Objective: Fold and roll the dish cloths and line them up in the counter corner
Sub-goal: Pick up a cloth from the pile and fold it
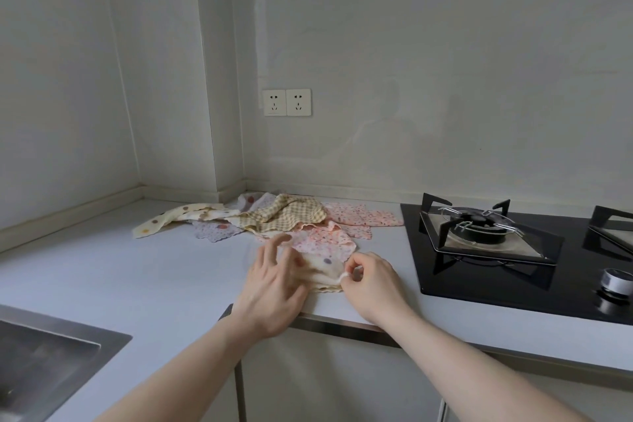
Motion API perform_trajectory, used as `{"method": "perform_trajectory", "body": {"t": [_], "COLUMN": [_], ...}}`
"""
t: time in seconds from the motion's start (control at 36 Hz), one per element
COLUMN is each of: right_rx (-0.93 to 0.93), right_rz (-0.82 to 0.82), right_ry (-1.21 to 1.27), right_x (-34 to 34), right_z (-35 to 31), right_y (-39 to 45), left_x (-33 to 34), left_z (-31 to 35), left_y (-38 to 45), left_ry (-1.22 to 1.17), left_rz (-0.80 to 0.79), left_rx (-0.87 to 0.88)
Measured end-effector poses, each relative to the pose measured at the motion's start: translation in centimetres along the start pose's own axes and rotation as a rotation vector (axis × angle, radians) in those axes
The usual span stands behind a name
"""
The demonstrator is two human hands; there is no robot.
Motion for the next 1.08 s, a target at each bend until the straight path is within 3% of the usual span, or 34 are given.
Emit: {"method": "perform_trajectory", "body": {"t": [0.08,0.22,0.44,0.67,0.83,1.08], "right_rx": [-0.012,-0.015,0.065,0.131,0.092,-0.052], "right_rz": [-0.002,-0.006,0.06,0.005,-0.058,-0.174], "right_ry": [-0.05,-0.115,0.004,0.021,0.102,-0.07], "right_x": [-0.1,-0.2,-0.1,0.0,0.0,0.2], "right_z": [-0.2,-0.4,0.1,0.5,0.7,-0.1], "right_y": [0.0,-0.1,0.2,0.3,0.4,0.2], "left_x": [0.2,0.4,0.4,0.2,0.0,0.6], "left_z": [1.1,1.4,1.6,0.7,0.0,0.0], "left_y": [-0.3,-0.3,-0.2,0.5,0.0,-0.1], "left_ry": [0.062,0.096,0.141,-0.081,-0.046,-0.009], "left_rz": [-0.029,-0.016,-0.058,0.014,0.121,-0.033], "left_rx": [0.086,0.069,0.071,-0.135,-0.21,-0.253]}}
Point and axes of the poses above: each hand's wrist, its own y-axis towards the middle knuckle, its own x-axis out of the palm, z = x × y, the point moved 3 cm from there along y, towards the middle knuckle, and after that the axes turned 2 degrees about z, right-handed, at the moved point
